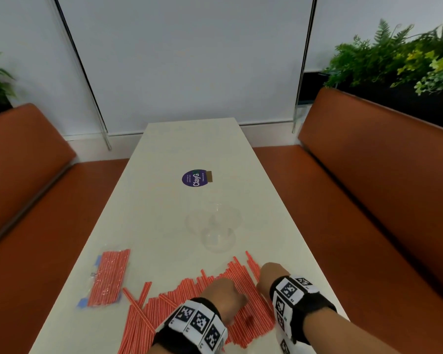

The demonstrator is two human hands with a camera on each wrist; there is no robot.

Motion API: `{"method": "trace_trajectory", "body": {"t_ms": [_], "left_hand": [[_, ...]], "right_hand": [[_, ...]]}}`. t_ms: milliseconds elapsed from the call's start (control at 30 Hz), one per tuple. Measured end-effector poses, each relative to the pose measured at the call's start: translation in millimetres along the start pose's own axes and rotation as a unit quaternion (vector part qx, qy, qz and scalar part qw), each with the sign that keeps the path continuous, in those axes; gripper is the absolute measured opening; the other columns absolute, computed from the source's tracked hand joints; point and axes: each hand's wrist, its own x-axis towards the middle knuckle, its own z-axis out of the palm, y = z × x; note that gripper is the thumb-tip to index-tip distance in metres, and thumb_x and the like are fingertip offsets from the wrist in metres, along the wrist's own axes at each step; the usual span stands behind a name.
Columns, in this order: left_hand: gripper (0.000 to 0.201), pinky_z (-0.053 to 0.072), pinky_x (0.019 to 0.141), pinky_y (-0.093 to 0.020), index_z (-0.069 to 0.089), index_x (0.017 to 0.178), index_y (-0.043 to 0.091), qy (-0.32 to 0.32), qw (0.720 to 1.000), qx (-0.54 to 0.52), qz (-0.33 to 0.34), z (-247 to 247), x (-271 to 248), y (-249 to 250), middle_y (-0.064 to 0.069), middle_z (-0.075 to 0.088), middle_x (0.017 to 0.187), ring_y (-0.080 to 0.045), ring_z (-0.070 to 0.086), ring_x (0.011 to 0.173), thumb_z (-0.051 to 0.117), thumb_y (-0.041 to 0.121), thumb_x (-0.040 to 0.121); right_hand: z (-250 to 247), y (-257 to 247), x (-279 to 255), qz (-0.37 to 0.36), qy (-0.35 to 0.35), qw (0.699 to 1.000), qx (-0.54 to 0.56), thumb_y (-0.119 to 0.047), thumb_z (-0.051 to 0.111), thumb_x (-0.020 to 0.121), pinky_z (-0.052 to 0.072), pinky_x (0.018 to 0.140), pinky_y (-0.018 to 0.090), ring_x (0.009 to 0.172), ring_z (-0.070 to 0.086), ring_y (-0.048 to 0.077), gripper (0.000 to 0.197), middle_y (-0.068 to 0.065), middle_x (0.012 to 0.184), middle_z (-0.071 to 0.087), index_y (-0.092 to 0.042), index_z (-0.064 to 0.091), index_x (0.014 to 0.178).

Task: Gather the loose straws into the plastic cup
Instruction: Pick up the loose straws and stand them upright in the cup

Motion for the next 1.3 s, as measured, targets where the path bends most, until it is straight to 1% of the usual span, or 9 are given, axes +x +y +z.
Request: {"method": "trace_trajectory", "body": {"t_ms": [133, 233, 333, 467, 667, 800, 933, 1100, 1300], "left_hand": [[0.042, 0.045, 0.054, -0.017, 0.050, 0.059, 0.019, 0.003, 1.000, 0.002, 0.029, -1, 4, 0, 0.003, 0.050, 0.055, -0.007, 0.046, 0.043, 0.043, 0.036, 0.096], [0.039, 0.045, 0.055, -0.019, 0.050, 0.062, 0.019, 0.002, 0.999, -0.011, 0.052, -5, 7, -1, 0.002, 0.051, 0.058, -0.008, 0.047, 0.046, 0.042, 0.035, 0.097], [0.025, 0.048, 0.065, -0.023, 0.052, 0.081, 0.017, -0.001, 0.994, -0.087, 0.072, -7, 7, 0, 0.005, 0.055, 0.068, -0.008, 0.052, 0.060, 0.042, 0.033, 0.097], [0.022, 0.049, 0.092, -0.035, 0.053, 0.114, 0.018, 0.053, 0.975, -0.194, 0.091, -7, 10, 7, 0.002, 0.060, 0.096, -0.020, 0.062, 0.098, 0.043, 0.027, 0.097], [0.060, 0.040, 0.108, -0.045, 0.013, 0.148, 0.024, 0.144, 0.919, -0.351, 0.107, -18, 27, 25, -0.008, 0.043, 0.145, -0.026, 0.049, 0.128, 0.044, 0.029, 0.097], [0.039, 0.055, 0.079, -0.031, 0.032, 0.139, 0.021, 0.212, 0.865, -0.434, 0.137, -29, 31, 31, 0.005, 0.057, 0.109, -0.017, 0.064, 0.090, 0.036, 0.022, 0.100], [0.028, 0.049, 0.059, -0.020, 0.053, 0.090, 0.030, 0.238, 0.873, -0.384, 0.183, -25, 26, 31, 0.003, 0.057, 0.093, -0.010, 0.060, 0.071, 0.033, 0.014, 0.101], [0.024, 0.048, 0.084, -0.022, 0.051, 0.094, 0.032, 0.202, 0.908, -0.300, 0.212, -26, 23, 18, 0.005, 0.058, 0.102, -0.013, 0.060, 0.094, 0.036, 0.015, 0.100], [0.041, 0.040, 0.103, -0.031, 0.041, 0.136, 0.022, 0.294, 0.943, -0.080, 0.130, -84, 43, -7, -0.003, 0.046, 0.136, -0.020, 0.048, 0.123, 0.043, 0.034, 0.097]], "right_hand": [[2, 5, -3, -0.032, -0.021, 0.999, -0.005, -0.012, 0.039, 0.099, 0.040, 0.103, 0.029, 0.128, 0.050, 0.027, 0.035, 0.016, 0.136, 0.053, 0.002, 0.050, 0.130], [2, 14, -1, -0.051, -0.015, 0.997, 0.060, -0.015, 0.044, 0.095, 0.042, 0.085, 0.022, 0.115, 0.058, 0.021, 0.038, 0.001, 0.094, 0.058, -0.002, 0.051, 0.130], [-5, 19, -3, -0.050, 0.001, 0.984, 0.171, -0.014, 0.041, 0.096, 0.039, 0.067, 0.020, 0.062, 0.043, 0.003, 0.035, -0.006, 0.067, 0.035, 0.001, 0.052, 0.126], [-21, 25, -18, -0.091, -0.023, 0.946, 0.311, -0.016, 0.033, 0.100, 0.041, 0.044, 0.018, 0.046, 0.049, 0.008, 0.013, 0.000, 0.067, 0.053, -0.010, 0.043, 0.105], [-23, 15, -48, -0.181, -0.060, 0.886, 0.423, -0.013, 0.030, 0.098, 0.031, 0.038, 0.018, 0.035, 0.036, 0.006, 0.023, -0.003, 0.055, 0.040, -0.018, 0.034, 0.076], [-18, 4, -57, -0.230, -0.082, 0.864, 0.440, -0.026, 0.039, 0.099, 0.032, 0.041, 0.022, 0.039, 0.034, 0.008, 0.022, -0.006, 0.052, 0.039, -0.020, 0.036, 0.078], [-23, -6, -58, -0.264, -0.059, 0.895, 0.355, -0.030, 0.037, 0.100, 0.037, 0.037, 0.019, 0.036, 0.038, 0.008, 0.021, -0.003, 0.052, 0.043, -0.020, 0.044, 0.083], [-36, -16, -54, -0.292, -0.041, 0.929, 0.222, -0.011, 0.031, 0.100, 0.042, 0.055, 0.035, 0.046, 0.039, 0.014, 0.028, 0.003, 0.057, 0.043, -0.017, 0.045, 0.076], [-88, -28, -49, -0.236, 0.037, 0.951, 0.198, -0.041, 0.027, 0.100, 0.047, 0.089, 0.034, 0.111, 0.059, 0.030, 0.046, 0.012, 0.120, 0.061, -0.012, 0.044, 0.131]]}}
